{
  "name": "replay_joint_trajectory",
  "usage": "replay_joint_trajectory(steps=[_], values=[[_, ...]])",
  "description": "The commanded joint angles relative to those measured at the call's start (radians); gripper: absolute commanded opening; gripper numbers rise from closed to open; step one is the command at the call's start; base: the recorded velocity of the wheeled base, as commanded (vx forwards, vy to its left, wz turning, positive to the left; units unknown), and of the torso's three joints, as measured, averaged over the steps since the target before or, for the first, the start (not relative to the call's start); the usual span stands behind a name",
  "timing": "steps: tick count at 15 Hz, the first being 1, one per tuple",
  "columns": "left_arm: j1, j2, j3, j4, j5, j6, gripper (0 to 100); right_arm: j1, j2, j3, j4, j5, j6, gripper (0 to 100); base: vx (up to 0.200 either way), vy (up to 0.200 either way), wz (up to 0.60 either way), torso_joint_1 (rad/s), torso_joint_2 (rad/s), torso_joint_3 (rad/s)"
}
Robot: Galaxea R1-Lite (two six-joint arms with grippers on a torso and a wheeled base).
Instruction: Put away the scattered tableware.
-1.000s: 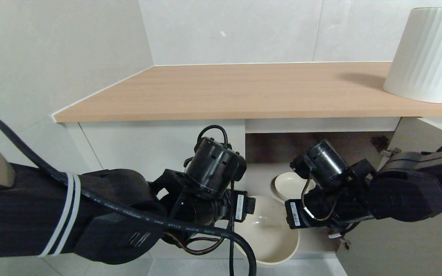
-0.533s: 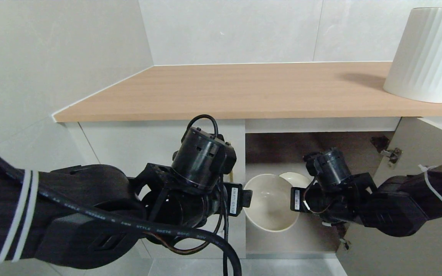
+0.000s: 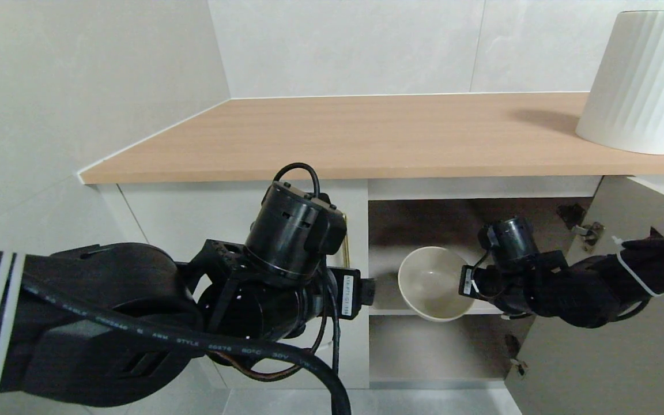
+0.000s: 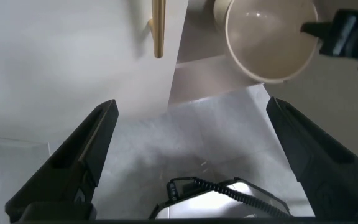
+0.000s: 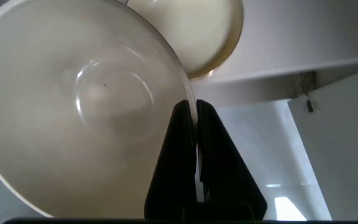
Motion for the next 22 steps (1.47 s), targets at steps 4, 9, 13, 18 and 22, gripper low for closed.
replay_joint_trajectory(steps=[4,9,13,18,22], values=[[0.000,-0.001,-0.002,-0.002,0.006,-0.001,100,-0.052,0.102,-0.095,-0.001,-0.004,0.010,0,0.000,0.000,0.00,0.000,0.00,0.000],[0.000,0.001,-0.003,-0.002,0.011,-0.001,100,-0.081,0.155,-0.121,-0.071,-0.007,0.010,0,0.000,0.000,0.00,0.000,0.00,0.000],[0.000,-0.001,-0.003,-0.002,0.012,-0.001,100,-0.090,0.202,-0.147,-0.098,-0.034,0.007,0,0.000,0.000,0.00,0.000,0.00,0.000],[0.000,0.001,-0.003,-0.002,0.012,-0.001,100,-0.112,0.239,-0.184,-0.098,-0.044,0.008,0,0.000,0.000,0.00,0.000,0.00,0.000],[0.000,0.002,-0.003,-0.002,0.022,-0.001,100,-0.122,0.260,-0.205,-0.098,-0.045,0.010,0,0.000,0.000,0.00,0.000,0.00,0.000]])
